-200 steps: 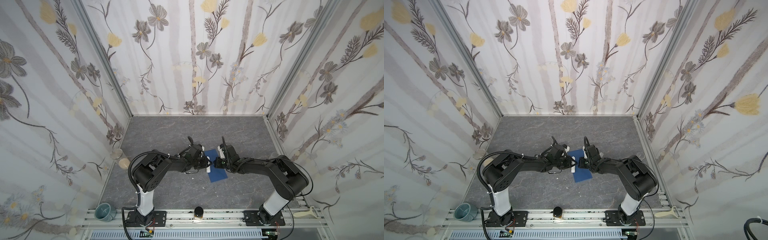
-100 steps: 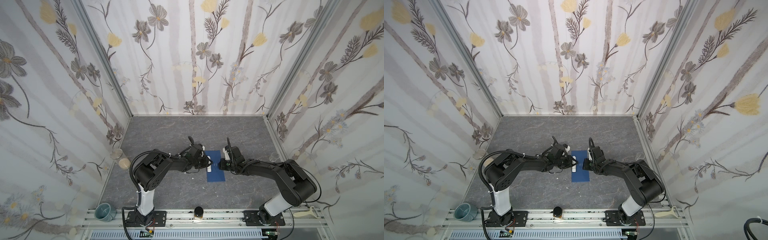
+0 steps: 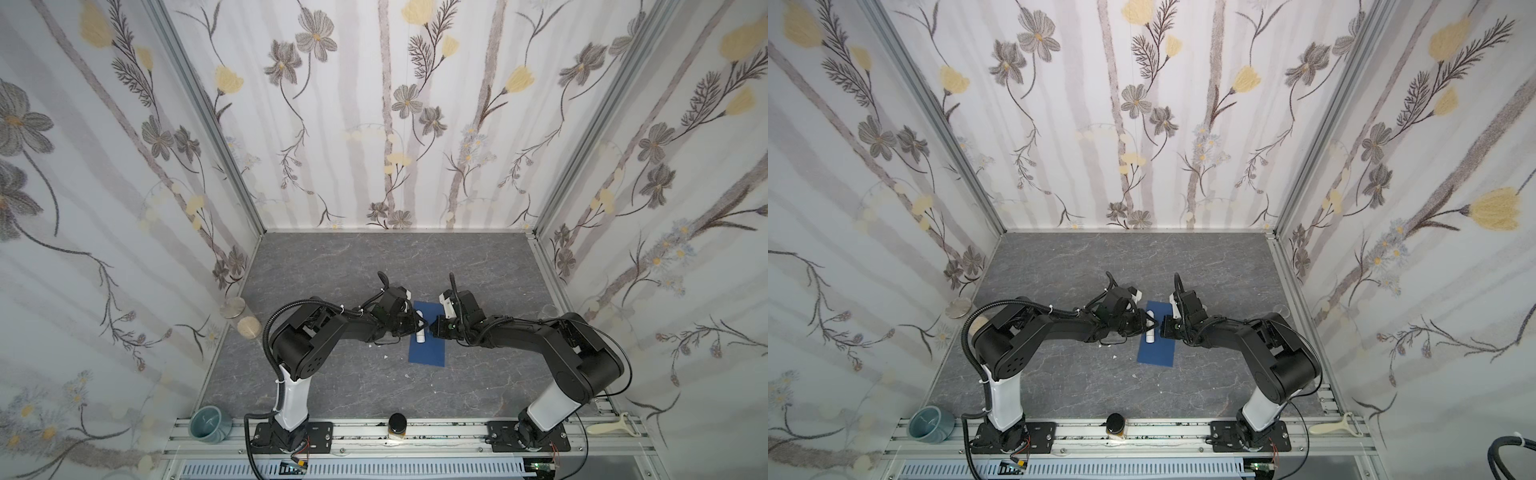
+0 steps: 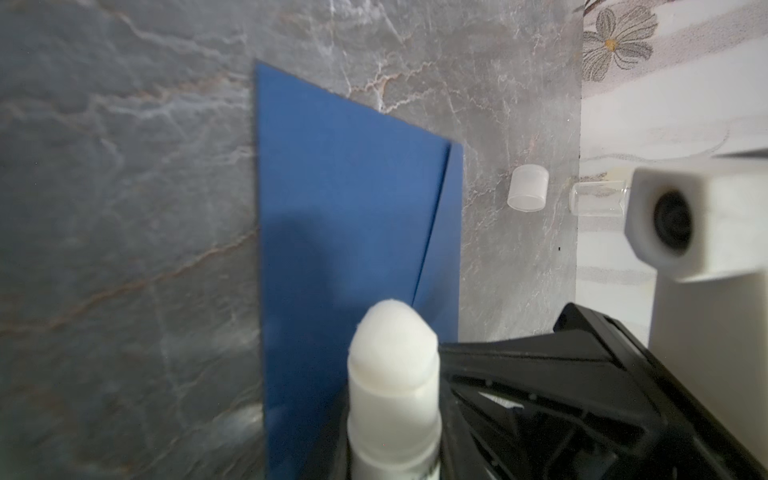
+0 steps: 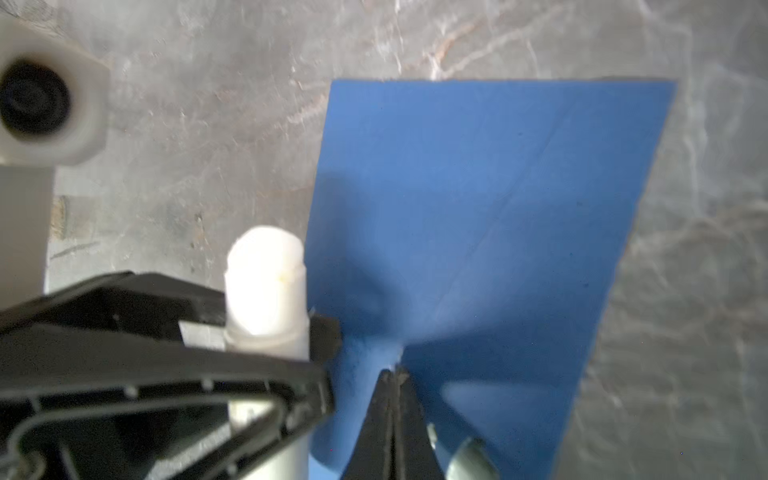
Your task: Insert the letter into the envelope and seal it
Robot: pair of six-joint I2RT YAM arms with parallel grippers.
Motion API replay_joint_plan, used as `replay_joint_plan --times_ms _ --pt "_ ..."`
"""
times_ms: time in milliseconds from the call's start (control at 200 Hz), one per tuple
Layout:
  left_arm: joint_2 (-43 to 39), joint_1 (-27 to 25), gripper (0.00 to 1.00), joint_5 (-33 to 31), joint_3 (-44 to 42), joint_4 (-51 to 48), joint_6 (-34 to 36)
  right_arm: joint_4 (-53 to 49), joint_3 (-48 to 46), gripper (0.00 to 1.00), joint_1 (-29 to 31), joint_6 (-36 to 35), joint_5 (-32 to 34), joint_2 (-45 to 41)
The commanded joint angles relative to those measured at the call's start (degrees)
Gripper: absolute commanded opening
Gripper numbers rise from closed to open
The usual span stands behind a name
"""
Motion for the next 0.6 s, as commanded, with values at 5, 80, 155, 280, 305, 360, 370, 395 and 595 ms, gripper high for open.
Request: replay_joint_plan --times_ms 5,80,155,280,305,360,370,395,595 --pt "-0.2 0.0 0.0 -2.6 -1.4 -8.8 -0.4 -7.2 -0.8 0.0 -0.2 -1.2 3.7 -2.7" --pt "-0.6 -0.1 0.0 -2.8 -2.0 -8.8 -0.7 -7.2 -1.6 0.0 0.2 -1.2 3.1 -3.7" --pt "-0.6 -0.3 0.0 -2.9 -2.1 -8.7 -0.9 -7.2 -1.9 0.0 0.8 -1.2 2.9 -3.4" --pt "-0.3 -0.8 0.0 -3.1 -2.0 -8.7 -1.3 -5.5 -2.0 0.0 1.4 -0.5 2.4 -1.7" --pt "-0.3 -1.0 0.0 -3.1 -2.1 -8.7 -1.3 -5.2 -1.9 0.0 1.5 -0.5 2.5 -1.2" --pt "-0.1 -1.2 0.0 -3.2 -2.1 -8.6 -1.6 -4.7 -1.5 0.0 1.6 -0.4 2.4 -0.3" --pt "-0.1 -1.2 0.0 -3.2 -2.1 -8.6 -1.6 -4.5 -1.3 0.0 1.6 -0.4 2.4 -0.2" --pt "-0.1 -1.3 0.0 -3.2 -2.1 -8.6 -1.7 -4.5 -1.1 0.0 1.7 -0.5 2.5 0.2" --pt "-0.1 -2.0 0.0 -3.6 -2.3 -8.4 -2.9 -5.3 0.0 0.0 1.7 -0.9 2.6 -0.1"
